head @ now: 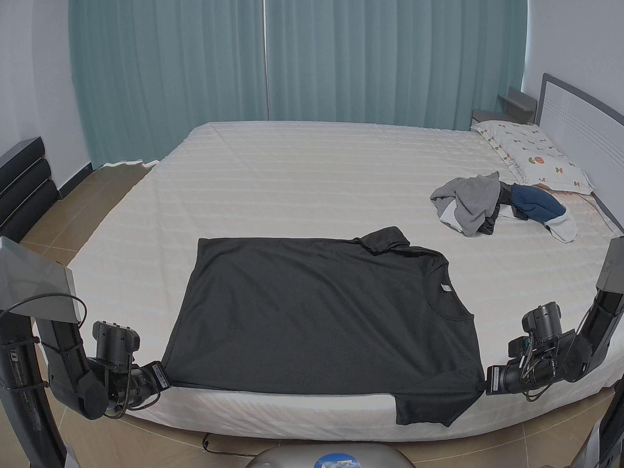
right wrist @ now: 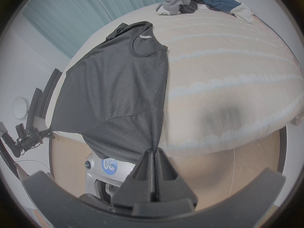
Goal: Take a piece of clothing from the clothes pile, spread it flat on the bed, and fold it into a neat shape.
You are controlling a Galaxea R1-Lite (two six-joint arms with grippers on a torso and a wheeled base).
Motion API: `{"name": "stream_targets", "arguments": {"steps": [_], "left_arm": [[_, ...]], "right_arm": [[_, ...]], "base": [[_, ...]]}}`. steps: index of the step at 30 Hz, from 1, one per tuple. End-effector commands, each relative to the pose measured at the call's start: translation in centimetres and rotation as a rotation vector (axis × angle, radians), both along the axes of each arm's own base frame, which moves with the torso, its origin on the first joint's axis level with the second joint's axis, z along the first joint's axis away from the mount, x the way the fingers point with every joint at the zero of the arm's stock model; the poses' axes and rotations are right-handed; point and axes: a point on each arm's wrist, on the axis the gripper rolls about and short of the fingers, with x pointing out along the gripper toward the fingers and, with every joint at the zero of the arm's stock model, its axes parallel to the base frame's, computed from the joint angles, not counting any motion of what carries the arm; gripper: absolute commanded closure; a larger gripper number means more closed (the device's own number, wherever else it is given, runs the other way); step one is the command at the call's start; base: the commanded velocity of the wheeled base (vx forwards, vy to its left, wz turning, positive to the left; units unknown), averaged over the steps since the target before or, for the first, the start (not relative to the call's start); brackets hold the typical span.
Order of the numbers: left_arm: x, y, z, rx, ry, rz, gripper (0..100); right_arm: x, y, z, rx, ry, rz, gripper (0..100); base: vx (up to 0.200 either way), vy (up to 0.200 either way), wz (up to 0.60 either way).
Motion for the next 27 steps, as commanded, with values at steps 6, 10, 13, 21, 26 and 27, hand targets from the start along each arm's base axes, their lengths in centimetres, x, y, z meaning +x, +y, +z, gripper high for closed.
{"name": "stream_targets", "arguments": {"steps": [6,10,13,21,26,27], "left_arm": [[0.0,-0.1,-0.2,-0.006,0.007,-0.005,0],[-0.1,-0.3,-0.1,-0.009,0.007,-0.009,0],[-0.1,-0.7,-0.1,-0.010,0.003,-0.023,0],[0.1,-0.5,2.0,-0.015,-0.087,-0.012,0],[0.2,-0.5,2.8,-0.020,-0.125,-0.015,0],[0.3,-0.5,3.0,-0.022,-0.137,-0.015,0]], "right_arm": [[0.9,0.0,-0.5,0.008,0.000,0.000,0],[1.2,0.0,-0.2,0.028,-0.015,-0.006,0],[1.2,-0.2,0.0,0.049,-0.018,-0.009,0],[1.2,-0.3,0.9,0.061,-0.057,-0.010,0],[1.2,-0.3,1.4,0.064,-0.075,-0.012,0],[1.2,-0.3,1.5,0.067,-0.078,-0.015,0]], "base": [[0.000,0.000,0.00],[0.000,0.000,0.00],[0.000,0.000,0.00],[0.000,0.000,0.00],[0.000,0.000,0.00],[0.000,0.000,0.00]]}}
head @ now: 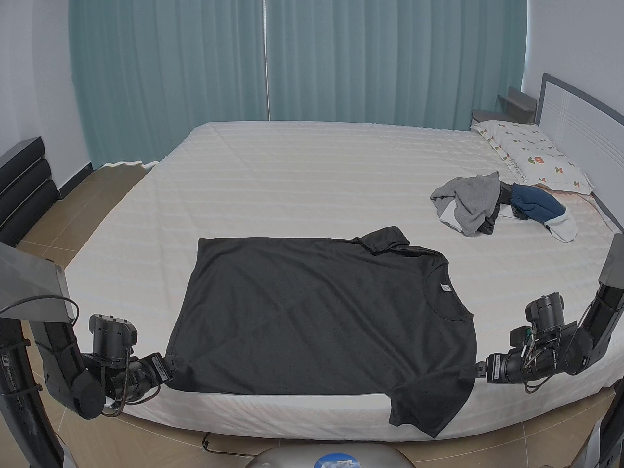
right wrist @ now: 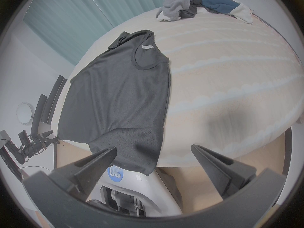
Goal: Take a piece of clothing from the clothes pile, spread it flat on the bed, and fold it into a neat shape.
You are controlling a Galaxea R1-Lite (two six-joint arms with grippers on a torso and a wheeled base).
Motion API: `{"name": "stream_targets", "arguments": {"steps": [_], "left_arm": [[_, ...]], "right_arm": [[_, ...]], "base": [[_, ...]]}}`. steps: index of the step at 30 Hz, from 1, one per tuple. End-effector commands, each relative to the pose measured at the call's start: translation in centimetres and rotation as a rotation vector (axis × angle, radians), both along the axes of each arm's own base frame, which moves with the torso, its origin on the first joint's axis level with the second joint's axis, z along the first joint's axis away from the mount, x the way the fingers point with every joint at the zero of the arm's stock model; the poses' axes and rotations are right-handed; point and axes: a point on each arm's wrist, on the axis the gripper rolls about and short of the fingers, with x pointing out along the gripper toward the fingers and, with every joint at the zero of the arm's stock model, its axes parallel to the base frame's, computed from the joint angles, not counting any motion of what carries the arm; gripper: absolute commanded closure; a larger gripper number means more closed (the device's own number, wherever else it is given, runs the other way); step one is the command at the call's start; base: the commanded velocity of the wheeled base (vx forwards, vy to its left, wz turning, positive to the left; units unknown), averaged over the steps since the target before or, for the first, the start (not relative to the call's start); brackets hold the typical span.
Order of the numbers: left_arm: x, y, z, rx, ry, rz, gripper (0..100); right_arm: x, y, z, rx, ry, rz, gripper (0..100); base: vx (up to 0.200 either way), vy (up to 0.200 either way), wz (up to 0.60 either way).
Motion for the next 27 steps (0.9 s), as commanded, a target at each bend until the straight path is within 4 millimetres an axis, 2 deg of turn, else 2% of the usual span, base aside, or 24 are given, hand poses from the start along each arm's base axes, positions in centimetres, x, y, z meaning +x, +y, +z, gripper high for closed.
{"name": "stream_targets", "arguments": {"steps": [1,5,9,23,27], "left_arm": [[0.2,0.0,1.1,-0.007,-0.053,0.002,0],[0.5,0.0,1.3,-0.026,-0.066,0.028,0],[0.5,0.0,1.1,-0.025,-0.055,0.030,0],[0.5,0.0,1.1,-0.028,-0.055,0.030,0],[0.5,0.0,1.2,-0.028,-0.061,0.030,0]], "right_arm": [[0.0,0.0,0.7,0.008,-0.025,-0.009,0],[0.0,0.2,1.5,0.056,-0.047,-0.022,0],[0.1,0.3,2.4,0.108,-0.071,-0.029,0],[0.5,0.4,2.5,0.120,-0.079,-0.039,0],[1.2,0.6,3.0,0.159,-0.089,-0.086,0]], "base": [[0.000,0.000,0.00],[0.000,0.000,0.00],[0.000,0.200,0.00],[0.000,0.200,0.00],[0.000,0.000,0.00]]}}
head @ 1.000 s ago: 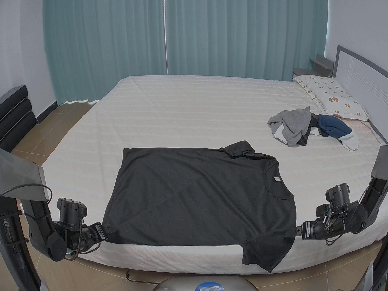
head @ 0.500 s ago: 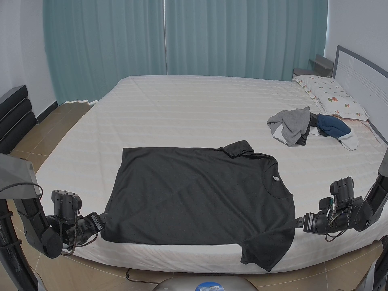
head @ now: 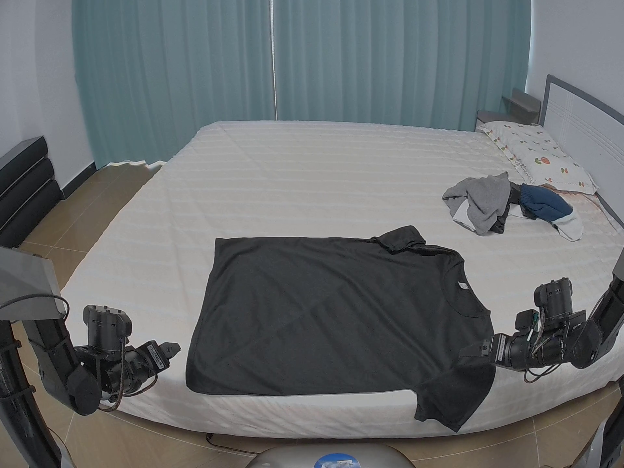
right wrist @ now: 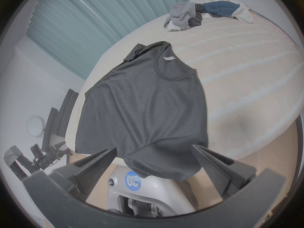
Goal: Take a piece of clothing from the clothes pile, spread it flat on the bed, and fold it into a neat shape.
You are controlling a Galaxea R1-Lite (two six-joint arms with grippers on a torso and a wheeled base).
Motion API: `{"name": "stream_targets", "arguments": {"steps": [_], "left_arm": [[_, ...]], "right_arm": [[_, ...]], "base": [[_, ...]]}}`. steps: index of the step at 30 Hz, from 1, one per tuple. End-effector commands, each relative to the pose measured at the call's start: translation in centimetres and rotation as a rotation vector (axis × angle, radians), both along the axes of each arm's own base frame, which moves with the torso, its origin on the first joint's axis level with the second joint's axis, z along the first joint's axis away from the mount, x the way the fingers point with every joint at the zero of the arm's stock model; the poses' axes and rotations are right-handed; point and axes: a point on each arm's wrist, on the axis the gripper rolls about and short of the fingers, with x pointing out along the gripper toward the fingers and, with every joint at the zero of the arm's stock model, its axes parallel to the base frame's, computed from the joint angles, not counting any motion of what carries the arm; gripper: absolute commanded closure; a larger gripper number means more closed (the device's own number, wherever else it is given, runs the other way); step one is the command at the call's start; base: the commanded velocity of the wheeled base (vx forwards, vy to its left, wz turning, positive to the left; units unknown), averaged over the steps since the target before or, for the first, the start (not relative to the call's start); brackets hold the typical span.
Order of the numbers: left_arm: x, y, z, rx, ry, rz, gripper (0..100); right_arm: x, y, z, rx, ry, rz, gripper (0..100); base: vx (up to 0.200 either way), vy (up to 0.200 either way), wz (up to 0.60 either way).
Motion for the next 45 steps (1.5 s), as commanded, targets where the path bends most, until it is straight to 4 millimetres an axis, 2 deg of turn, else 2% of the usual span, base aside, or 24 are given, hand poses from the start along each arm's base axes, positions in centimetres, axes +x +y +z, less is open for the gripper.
{"name": "stream_targets", "arguments": {"steps": [1,10,15,18,25,27,28,30,31,32,34,37,38,45], "left_arm": [[0.0,0.0,0.1,-0.001,-0.004,0.001,0],[0.6,0.3,0.4,-0.009,-0.026,0.024,0],[0.5,0.3,0.1,-0.014,-0.013,0.019,0],[0.5,0.3,0.1,-0.016,-0.013,0.019,0],[0.5,0.2,0.1,-0.019,-0.013,0.011,0],[0.5,0.2,0.1,-0.021,-0.014,0.012,0],[0.5,0.2,0.0,-0.023,-0.013,0.010,0],[0.5,0.2,0.0,-0.029,-0.009,0.005,0],[0.5,0.2,0.0,-0.031,-0.009,0.003,0],[0.6,0.2,0.0,-0.049,-0.009,-0.001,0],[0.6,0.1,0.0,-0.072,-0.010,0.004,0],[0.7,0.1,0.0,-0.083,-0.012,0.008,0],[0.7,0.1,0.0,-0.085,-0.014,0.009,0],[0.9,0.0,-0.2,-0.092,-0.008,0.002,0]], "right_arm": [[0.5,0.1,0.4,0.019,-0.014,-0.020,0],[0.8,0.3,0.6,0.040,-0.038,-0.035,0],[1.4,2.2,0.8,0.096,-0.031,-0.028,0],[1.9,2.6,1.2,0.124,-0.051,-0.040,0],[6.9,5.9,2.2,0.187,-0.133,-0.034,0],[7.5,6.2,2.1,0.184,-0.135,-0.036,0],[9.5,7.1,1.8,0.174,-0.140,-0.039,0],[11.4,7.7,1.5,0.172,-0.139,-0.053,0],[11.7,7.8,1.4,0.172,-0.137,-0.057,0],[13.5,8.2,1.0,0.181,-0.132,-0.080,0],[15.3,8.7,0.3,0.188,-0.114,-0.102,0],[16.6,8.9,-0.4,0.177,-0.089,-0.111,0],[18.0,9.0,-1.0,0.170,-0.069,-0.119,0],[22.2,8.4,-1.1,0.164,-0.068,-0.155,0]], "base": [[0.000,0.000,0.00],[0.044,0.000,0.00],[0.200,0.000,0.00],[0.200,0.000,0.00],[0.143,0.000,0.00],[0.000,0.000,0.00],[0.000,0.000,0.00],[0.000,0.000,0.00],[0.000,0.000,0.00],[0.000,0.000,0.00],[0.000,0.000,0.00],[0.000,0.000,0.00],[0.000,0.000,0.00],[0.000,0.000,0.00]]}}
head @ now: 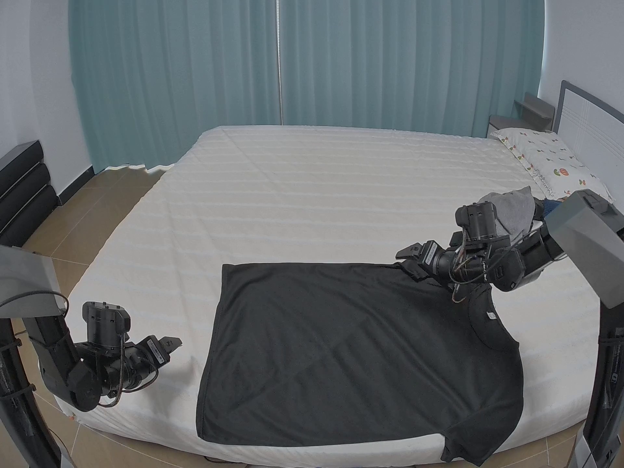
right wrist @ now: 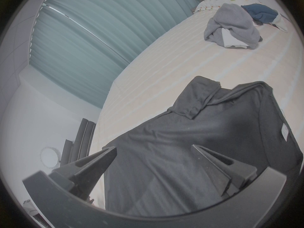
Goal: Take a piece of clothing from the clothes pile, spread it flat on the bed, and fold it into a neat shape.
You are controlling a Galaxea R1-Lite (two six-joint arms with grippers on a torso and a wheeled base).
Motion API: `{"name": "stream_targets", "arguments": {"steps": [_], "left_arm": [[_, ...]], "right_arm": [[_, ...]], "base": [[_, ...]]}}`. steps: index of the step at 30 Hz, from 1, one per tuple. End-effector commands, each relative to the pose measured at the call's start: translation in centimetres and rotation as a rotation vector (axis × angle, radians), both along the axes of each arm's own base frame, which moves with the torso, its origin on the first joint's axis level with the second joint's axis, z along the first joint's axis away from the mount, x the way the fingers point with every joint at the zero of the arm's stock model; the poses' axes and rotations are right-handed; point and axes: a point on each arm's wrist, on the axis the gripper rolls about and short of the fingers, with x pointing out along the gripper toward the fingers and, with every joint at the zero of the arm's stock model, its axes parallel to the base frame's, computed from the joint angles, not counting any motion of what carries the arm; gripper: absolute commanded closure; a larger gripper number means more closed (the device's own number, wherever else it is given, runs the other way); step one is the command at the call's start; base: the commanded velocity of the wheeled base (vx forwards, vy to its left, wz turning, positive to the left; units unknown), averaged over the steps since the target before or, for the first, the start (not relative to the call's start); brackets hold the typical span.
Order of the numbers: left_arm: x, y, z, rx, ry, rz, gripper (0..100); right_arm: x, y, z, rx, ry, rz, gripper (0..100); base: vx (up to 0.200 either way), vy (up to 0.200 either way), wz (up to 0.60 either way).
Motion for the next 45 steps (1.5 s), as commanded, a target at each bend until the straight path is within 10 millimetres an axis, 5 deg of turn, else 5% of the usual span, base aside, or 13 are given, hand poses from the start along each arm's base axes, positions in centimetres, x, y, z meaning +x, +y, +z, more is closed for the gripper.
{"name": "stream_targets", "arguments": {"steps": [1,11,33,39,45], "left_arm": [[0.3,-0.1,-0.2,-0.018,0.002,-0.004,0],[0.4,-0.1,-0.9,-0.017,0.025,-0.005,0],[0.8,0.0,-1.9,-0.015,0.056,0.001,0],[0.9,0.0,-2.1,-0.014,0.060,0.002,0],[0.8,0.0,-2.0,-0.013,0.060,0.003,0]], "right_arm": [[4.5,-0.6,-4.3,-0.027,0.102,-0.051,0],[6.2,-3.0,-4.2,-0.062,0.143,-0.124,0],[9.8,-2.7,-7.6,-0.046,0.048,-0.124,0],[12.0,-3.4,-6.1,0.013,-0.395,-0.117,0],[12.3,-4.8,-4.0,-0.007,-0.533,-0.086,0]], "base": [[0.000,0.000,0.00],[0.000,0.000,0.00],[0.000,0.000,0.00],[0.000,0.000,0.00],[0.000,0.000,0.00]]}}
